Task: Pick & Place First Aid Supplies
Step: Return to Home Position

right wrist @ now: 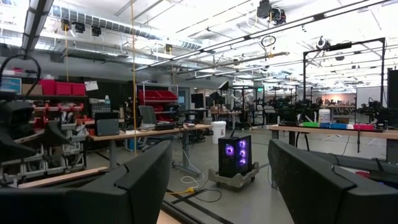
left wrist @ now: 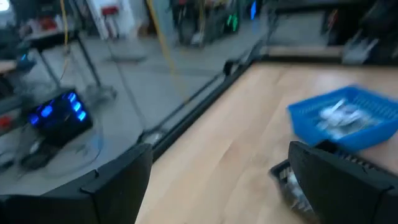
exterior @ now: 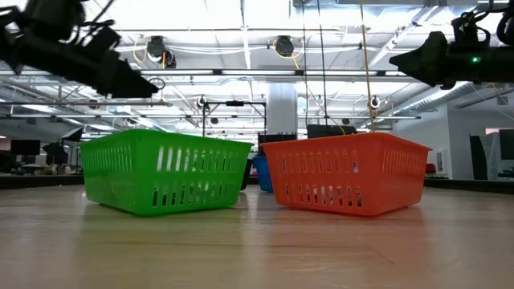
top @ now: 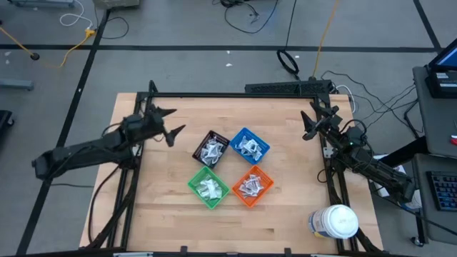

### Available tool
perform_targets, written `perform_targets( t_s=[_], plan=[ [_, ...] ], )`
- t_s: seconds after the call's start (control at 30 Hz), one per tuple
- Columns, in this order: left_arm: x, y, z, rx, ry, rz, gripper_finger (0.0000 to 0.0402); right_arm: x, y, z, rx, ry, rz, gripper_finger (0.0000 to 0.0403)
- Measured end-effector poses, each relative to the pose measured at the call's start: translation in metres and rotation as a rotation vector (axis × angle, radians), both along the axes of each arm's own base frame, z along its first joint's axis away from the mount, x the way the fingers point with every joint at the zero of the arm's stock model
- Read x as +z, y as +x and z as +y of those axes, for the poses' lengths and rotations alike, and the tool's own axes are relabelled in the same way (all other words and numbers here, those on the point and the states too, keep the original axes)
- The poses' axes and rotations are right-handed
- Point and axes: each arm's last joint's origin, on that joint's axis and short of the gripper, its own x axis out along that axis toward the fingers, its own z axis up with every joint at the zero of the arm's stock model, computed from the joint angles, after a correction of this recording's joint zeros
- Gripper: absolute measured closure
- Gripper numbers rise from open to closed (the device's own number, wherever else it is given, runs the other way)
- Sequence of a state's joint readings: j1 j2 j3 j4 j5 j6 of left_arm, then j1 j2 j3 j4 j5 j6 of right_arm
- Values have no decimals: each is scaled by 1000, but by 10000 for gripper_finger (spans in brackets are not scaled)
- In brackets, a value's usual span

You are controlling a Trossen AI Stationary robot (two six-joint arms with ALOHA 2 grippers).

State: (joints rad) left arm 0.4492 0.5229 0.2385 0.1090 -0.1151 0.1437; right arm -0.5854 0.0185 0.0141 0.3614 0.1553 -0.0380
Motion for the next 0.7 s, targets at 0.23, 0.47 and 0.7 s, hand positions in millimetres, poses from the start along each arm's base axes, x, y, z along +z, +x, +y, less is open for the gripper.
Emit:
perform_targets(
  t_s=[0.23,0.47,0.7],
  plan=[
    [-27,-16,-10,-65,-39,-160,22,0,0,0,0,0,0,140],
    [-38,-25,-15,-80,-11,-211,23,0,0,0,0,0,0,140],
    [-32,-32,-18,-80,30,-272,23,0,0,0,0,-1,0,140]
  ],
)
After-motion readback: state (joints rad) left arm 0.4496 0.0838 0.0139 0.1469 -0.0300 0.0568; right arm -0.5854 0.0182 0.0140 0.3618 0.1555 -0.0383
